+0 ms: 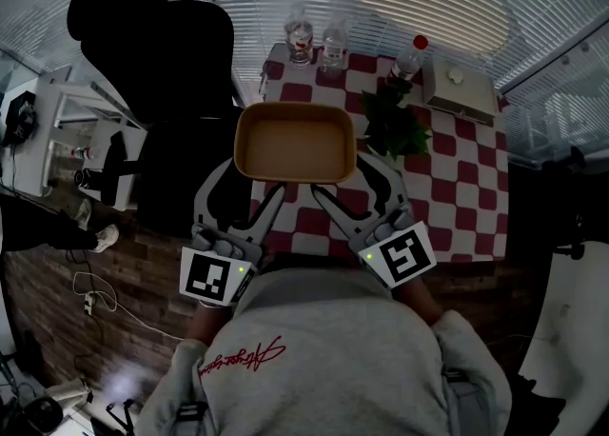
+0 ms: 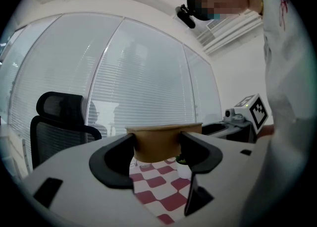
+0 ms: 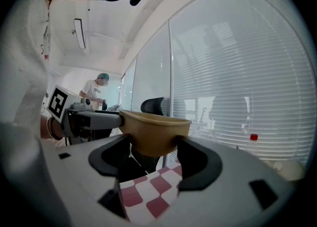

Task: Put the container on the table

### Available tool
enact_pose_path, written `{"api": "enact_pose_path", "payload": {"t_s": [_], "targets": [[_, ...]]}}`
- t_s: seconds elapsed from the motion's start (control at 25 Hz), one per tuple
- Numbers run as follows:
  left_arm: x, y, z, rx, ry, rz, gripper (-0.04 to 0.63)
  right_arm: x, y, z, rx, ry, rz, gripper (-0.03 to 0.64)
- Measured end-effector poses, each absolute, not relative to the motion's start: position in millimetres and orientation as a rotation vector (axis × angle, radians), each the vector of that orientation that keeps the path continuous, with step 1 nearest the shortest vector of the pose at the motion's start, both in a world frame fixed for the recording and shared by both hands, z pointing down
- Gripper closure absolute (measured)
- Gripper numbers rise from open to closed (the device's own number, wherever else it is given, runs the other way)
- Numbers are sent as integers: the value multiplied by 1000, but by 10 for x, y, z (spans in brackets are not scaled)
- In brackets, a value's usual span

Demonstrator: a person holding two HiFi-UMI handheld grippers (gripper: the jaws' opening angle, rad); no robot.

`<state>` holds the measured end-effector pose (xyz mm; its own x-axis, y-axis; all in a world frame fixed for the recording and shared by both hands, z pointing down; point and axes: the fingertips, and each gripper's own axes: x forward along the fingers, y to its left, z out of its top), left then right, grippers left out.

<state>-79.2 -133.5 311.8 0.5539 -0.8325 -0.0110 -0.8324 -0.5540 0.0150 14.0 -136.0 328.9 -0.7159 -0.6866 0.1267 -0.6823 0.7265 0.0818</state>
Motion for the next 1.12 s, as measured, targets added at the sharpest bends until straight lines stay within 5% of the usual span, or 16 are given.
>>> {"api": "enact_pose_path", "payload": {"t_s": [1.12], "targets": [[-852,-1370,3354,2716,-1510,27,290,112,-1374,3537,1076,-2732,-15,321]]}}
